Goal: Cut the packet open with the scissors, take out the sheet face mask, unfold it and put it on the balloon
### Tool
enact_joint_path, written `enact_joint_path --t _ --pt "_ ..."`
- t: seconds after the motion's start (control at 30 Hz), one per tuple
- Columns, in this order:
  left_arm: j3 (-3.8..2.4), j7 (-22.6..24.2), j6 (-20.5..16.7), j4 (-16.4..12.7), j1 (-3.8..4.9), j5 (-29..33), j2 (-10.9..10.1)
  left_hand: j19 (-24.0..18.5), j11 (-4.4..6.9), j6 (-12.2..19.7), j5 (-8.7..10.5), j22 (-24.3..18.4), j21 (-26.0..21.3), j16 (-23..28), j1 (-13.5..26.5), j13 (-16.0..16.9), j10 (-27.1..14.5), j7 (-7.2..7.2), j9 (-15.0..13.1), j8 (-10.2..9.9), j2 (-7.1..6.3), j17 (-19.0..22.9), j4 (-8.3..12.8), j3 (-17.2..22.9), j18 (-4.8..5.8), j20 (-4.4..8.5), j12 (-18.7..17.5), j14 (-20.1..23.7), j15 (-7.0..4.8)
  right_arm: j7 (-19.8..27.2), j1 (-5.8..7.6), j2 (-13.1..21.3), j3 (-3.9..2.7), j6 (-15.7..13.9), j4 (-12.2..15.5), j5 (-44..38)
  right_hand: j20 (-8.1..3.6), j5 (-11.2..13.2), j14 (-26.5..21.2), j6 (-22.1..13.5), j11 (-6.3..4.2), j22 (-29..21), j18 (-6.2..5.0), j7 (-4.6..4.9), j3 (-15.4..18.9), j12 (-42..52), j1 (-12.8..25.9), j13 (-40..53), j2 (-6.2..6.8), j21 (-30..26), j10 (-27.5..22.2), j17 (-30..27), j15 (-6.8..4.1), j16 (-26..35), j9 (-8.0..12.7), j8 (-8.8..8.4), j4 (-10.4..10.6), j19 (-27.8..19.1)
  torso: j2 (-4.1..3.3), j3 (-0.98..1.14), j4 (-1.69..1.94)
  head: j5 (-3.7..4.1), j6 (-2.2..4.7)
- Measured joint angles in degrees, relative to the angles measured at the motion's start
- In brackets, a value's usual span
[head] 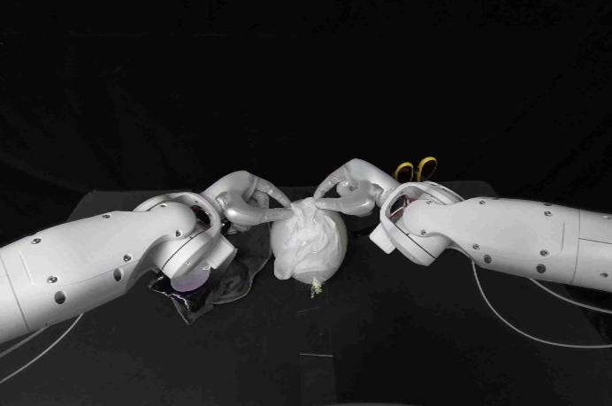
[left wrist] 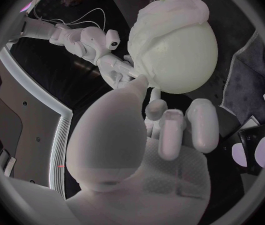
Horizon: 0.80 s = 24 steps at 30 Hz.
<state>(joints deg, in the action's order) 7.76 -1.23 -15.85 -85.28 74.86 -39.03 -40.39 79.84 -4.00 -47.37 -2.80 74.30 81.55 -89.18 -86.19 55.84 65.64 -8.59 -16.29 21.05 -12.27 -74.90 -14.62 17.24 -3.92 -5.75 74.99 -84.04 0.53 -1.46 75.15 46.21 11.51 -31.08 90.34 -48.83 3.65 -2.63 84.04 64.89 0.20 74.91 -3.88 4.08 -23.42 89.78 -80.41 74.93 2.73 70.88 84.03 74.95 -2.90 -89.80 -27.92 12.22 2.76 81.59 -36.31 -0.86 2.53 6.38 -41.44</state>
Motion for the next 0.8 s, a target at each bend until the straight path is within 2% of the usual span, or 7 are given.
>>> enact_joint_path --t 0.3,0.37,0.57,0.8 --pt "0.0 0.5 0.0 -0.4 0.0 0.4 -0.4 0.0 0.11 -0.2 0.0 0.0 0.0 0.0 0.0 -1.6 -1.0 0.23 0.1 0.0 0.0 0.0 0.0 -0.3 0.0 0.0 -0.6 0.0 0.01 0.9 -0.03 1.3 0.0 -2.2 1.4 1.4 -0.2 0.0 0.1 0.0 -0.2 0.0 0.01 0.0 -1.0 -0.1 0.0 0.0 0.12 0.6 -0.2 0.0 -0.1 0.0 0.0 1.1 -0.2 0.2 0.0 0.02 -0.01 -0.01 0.05" --pt "0.0 0.6 0.0 -0.5 0.0 0.5 -0.4 0.0 -0.01 -0.2 0.0 0.0 0.0 0.1 0.0 -1.9 -1.1 0.23 0.1 0.0 0.0 0.0 0.0 -0.3 0.0 0.0 -0.6 0.0 0.0 1.2 -0.05 1.7 -0.06 -2.9 1.9 1.8 -0.28 0.0 -0.1 0.0 -0.31 0.0 0.02 0.0 -1.2 -0.1 0.3 0.0 0.55 0.7 -0.1 0.0 -0.29 0.0 0.0 1.32 -0.4 0.3 0.0 0.03 -0.01 -0.04 0.05" --pt "0.0 0.7 0.0 -0.5 0.0 0.5 -0.4 0.0 0.11 -0.2 -0.01 0.0 0.0 0.1 0.0 -2.2 -1.3 0.23 0.1 0.0 0.0 0.0 0.0 -0.3 0.0 0.0 -0.6 0.0 0.01 2.0 -0.05 2.6 -0.18 -4.6 3.1 2.8 -0.28 0.1 -0.1 -0.2 -0.4 0.0 0.03 -0.2 -1.8 0.0 0.5 0.0 0.74 0.7 0.0 0.0 -0.32 0.1 0.0 1.78 -0.6 0.3 0.01 0.03 -0.03 -0.14 0.05" --pt "0.0 0.7 -0.1 -0.3 0.0 0.5 0.0 0.0 0.11 -1.2 -0.03 0.1 0.0 0.1 0.0 -2.0 -1.3 0.28 0.1 0.0 0.0 0.0 -0.2 -0.5 -0.01 0.0 -0.7 0.0 0.01 2.9 -0.05 3.4 -0.29 -6.1 4.3 3.6 -0.29 0.2 -0.1 -0.3 -0.4 0.0 0.03 -0.3 -2.4 0.0 0.9 0.0 0.37 0.8 0.0 0.0 -0.3 0.1 -0.1 1.96 -0.8 0.3 0.0 0.02 -0.02 -0.27 0.08"
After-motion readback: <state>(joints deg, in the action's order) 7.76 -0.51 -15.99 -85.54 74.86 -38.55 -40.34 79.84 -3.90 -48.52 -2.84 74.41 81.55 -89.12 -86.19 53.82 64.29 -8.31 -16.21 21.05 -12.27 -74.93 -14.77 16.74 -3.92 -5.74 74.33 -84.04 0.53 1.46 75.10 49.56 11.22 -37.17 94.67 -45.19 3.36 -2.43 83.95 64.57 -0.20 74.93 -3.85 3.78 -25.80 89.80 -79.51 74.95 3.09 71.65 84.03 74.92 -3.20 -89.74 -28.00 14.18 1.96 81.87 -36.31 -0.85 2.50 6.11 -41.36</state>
